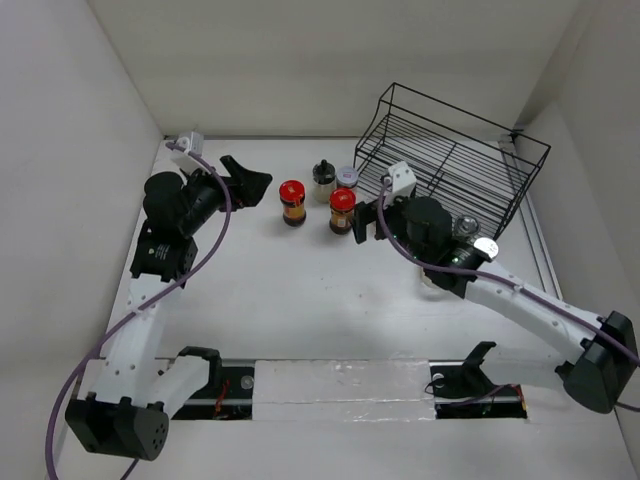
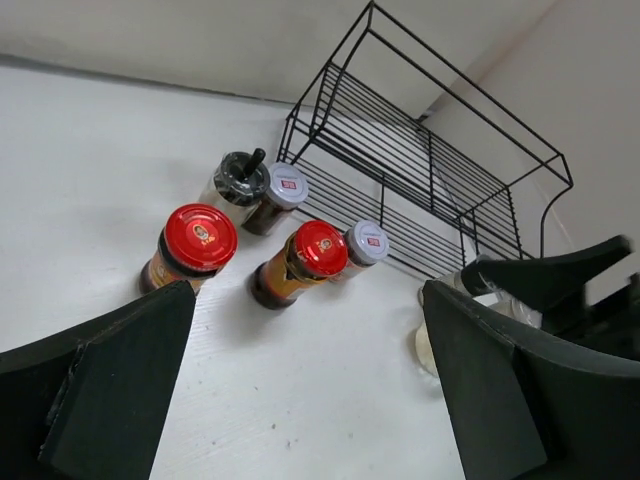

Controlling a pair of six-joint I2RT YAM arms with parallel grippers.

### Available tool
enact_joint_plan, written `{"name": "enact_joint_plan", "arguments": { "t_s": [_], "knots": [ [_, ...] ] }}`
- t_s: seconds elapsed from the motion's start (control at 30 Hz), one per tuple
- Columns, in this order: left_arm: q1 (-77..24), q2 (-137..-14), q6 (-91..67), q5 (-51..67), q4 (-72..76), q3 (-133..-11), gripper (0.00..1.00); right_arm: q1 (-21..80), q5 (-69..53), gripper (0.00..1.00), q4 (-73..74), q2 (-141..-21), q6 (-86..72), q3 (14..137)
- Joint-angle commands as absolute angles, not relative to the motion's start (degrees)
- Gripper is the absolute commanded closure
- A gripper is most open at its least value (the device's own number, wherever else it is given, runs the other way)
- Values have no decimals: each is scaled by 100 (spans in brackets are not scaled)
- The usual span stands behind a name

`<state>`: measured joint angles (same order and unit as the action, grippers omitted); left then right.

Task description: Organize the condiment bottles

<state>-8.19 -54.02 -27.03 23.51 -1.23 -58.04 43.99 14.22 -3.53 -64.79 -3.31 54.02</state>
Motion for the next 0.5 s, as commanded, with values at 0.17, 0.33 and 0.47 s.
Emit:
{"name": "enact_joint_plan", "arguments": {
  "t_s": [0.17,0.33,0.47],
  "knots": [
    [-826,-5433,-2497,2558,114,-5600,27,4579,1695,96,-229,-7056,-659,5589],
    [-826,-5379,-2435,2365,124,-5528,86,4579,2171,44,35,-7364,-765,5757],
    [-826,-5379,-2435,2364,123,-5528,71,4334,2004,0,412,-7865,-686,6239]
  ]
}}
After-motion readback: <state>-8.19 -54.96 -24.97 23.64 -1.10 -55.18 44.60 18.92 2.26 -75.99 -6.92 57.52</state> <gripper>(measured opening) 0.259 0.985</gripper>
